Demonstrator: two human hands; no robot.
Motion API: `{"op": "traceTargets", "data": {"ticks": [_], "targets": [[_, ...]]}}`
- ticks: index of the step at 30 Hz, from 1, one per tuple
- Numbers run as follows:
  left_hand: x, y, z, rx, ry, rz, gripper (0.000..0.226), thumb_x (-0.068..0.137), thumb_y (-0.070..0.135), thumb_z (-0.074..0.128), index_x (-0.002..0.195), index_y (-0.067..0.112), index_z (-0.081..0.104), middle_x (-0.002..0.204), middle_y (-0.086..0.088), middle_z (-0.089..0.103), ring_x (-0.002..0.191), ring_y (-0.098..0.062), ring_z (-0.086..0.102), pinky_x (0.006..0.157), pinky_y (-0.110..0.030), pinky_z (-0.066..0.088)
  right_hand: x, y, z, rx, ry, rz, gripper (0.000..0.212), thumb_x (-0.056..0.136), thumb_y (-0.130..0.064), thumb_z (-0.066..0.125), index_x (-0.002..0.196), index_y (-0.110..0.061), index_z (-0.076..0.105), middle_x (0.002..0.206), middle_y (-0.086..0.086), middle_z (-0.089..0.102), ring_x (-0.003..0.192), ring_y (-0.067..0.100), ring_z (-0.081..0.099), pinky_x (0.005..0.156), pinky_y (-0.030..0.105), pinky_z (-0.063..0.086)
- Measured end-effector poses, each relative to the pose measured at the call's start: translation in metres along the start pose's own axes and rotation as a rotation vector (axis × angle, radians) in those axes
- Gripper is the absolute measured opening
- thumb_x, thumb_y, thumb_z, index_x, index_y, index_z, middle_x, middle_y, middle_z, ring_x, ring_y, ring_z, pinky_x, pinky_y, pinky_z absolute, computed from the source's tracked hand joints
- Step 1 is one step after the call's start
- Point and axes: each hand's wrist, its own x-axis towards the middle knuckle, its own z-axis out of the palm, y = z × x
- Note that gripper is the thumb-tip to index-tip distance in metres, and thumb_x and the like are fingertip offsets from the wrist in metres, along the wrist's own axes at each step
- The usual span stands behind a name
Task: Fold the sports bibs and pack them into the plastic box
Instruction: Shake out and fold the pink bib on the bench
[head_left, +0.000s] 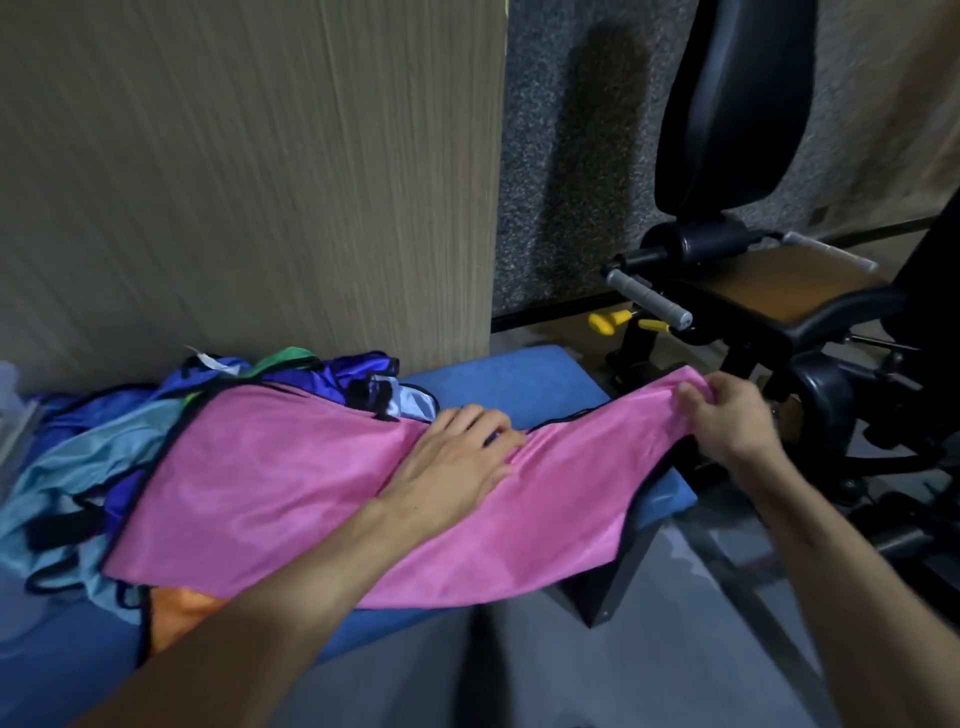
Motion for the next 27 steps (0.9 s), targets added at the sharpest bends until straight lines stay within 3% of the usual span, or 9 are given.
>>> {"op": "traceTargets", "data": {"ticks": [3, 5, 7, 8, 11, 15, 18, 23, 27], "targets": [[-0.030, 0.007, -0.003, 0.026, -0.055, -0.018, 0.035, 0.099, 0.043, 0.050, 0.129, 0.030, 0.060, 0.130, 0.006, 0.059, 0.120, -0.019, 0.052, 0.106, -0.036, 0.038, 0.020, -0.002, -0.043, -0.118, 0.036, 0.008, 0.026, 0.096, -0.028, 0.065, 0.084, -0.006, 0.066, 0.075, 0.021, 0.065, 0.072, 0.035, 0.063, 0.068, 0.039, 0.049], [-0.038, 0.016, 0.009, 0.056, -0.227, -0.037, 0.046, 0.102, 0.051, 0.037, 0.141, 0.033, 0.053, 0.147, 0.005, 0.053, 0.136, -0.021, 0.046, 0.119, -0.042, 0.031, 0.027, -0.006, -0.069, -0.170, 0.056, 0.009, 0.028, 0.097, -0.027, 0.063, 0.082, -0.003, 0.065, 0.070, 0.020, 0.062, 0.063, 0.033, 0.060, 0.060, 0.035, 0.047], [-0.034, 0.024, 0.023, -0.008, -0.407, -0.100, 0.056, 0.105, 0.054, 0.024, 0.156, 0.035, 0.033, 0.165, 0.002, 0.030, 0.152, -0.024, 0.025, 0.126, -0.048, 0.014, 0.034, -0.014, -0.086, -0.231, 0.077, -0.002, 0.030, 0.098, -0.024, 0.062, 0.075, -0.004, 0.059, 0.071, 0.023, 0.062, 0.060, 0.032, 0.057, 0.056, 0.032, 0.040], [-0.028, 0.026, 0.028, -0.056, -0.483, -0.149, 0.058, 0.106, 0.055, 0.019, 0.160, 0.036, 0.021, 0.170, 0.003, 0.016, 0.156, -0.023, 0.013, 0.127, -0.048, 0.006, 0.039, -0.019, -0.092, -0.259, 0.089, -0.025, 0.031, 0.097, -0.024, 0.062, 0.074, -0.004, 0.057, 0.077, 0.027, 0.064, 0.067, 0.036, 0.060, 0.061, 0.034, 0.040], [-0.009, 0.030, 0.036, -0.129, -0.506, -0.229, 0.060, 0.107, 0.054, 0.015, 0.163, 0.032, 0.008, 0.171, 0.005, 0.003, 0.157, -0.021, 0.001, 0.127, -0.046, -0.001, 0.044, -0.036, -0.101, -0.300, 0.102, -0.116, 0.024, 0.097, -0.024, 0.062, 0.080, -0.007, 0.060, 0.083, 0.026, 0.062, 0.082, 0.039, 0.060, 0.074, 0.037, 0.040], [-0.009, 0.029, 0.040, -0.172, -0.377, -0.276, 0.069, 0.100, 0.060, 0.011, 0.158, 0.027, 0.027, 0.162, 0.004, 0.030, 0.149, -0.021, 0.026, 0.124, -0.040, 0.017, 0.043, -0.048, -0.093, -0.344, 0.063, -0.196, 0.020, 0.099, -0.026, 0.059, 0.086, -0.010, 0.062, 0.081, 0.019, 0.057, 0.078, 0.034, 0.053, 0.072, 0.038, 0.043], [-0.009, 0.024, 0.040, -0.227, -0.265, -0.336, 0.047, 0.105, 0.050, 0.036, 0.143, 0.027, 0.048, 0.140, 0.008, 0.047, 0.129, -0.018, 0.042, 0.110, -0.035, 0.032, 0.045, -0.047, -0.083, -0.361, 0.027, -0.220, 0.025, 0.098, -0.029, 0.058, 0.083, -0.009, 0.059, 0.081, 0.019, 0.061, 0.082, 0.040, 0.059, 0.070, 0.038, 0.044], [0.039, 0.025, 0.036, -0.348, -0.166, -0.436, 0.020, 0.102, 0.037, 0.053, 0.117, 0.029, 0.063, 0.115, 0.009, 0.054, 0.112, -0.019, 0.047, 0.094, -0.033, 0.033, 0.042, -0.053, -0.070, -0.369, -0.010, -0.249, 0.026, 0.098, -0.033, 0.056, 0.087, -0.011, 0.062, 0.079, 0.017, 0.062, 0.073, 0.036, 0.058, 0.065, 0.033, 0.040], [0.095, 0.037, 0.047, -0.376, -0.210, -0.384, 0.025, 0.099, 0.033, 0.059, 0.124, 0.032, 0.063, 0.113, 0.004, 0.055, 0.112, -0.022, 0.047, 0.094, -0.036, 0.033, 0.043, -0.054, -0.068, -0.369, -0.016, -0.280, 0.025, 0.098, -0.032, 0.056, 0.078, -0.016, 0.057, 0.074, 0.011, 0.060, 0.067, 0.032, 0.055, 0.057, 0.032, 0.037]]}}
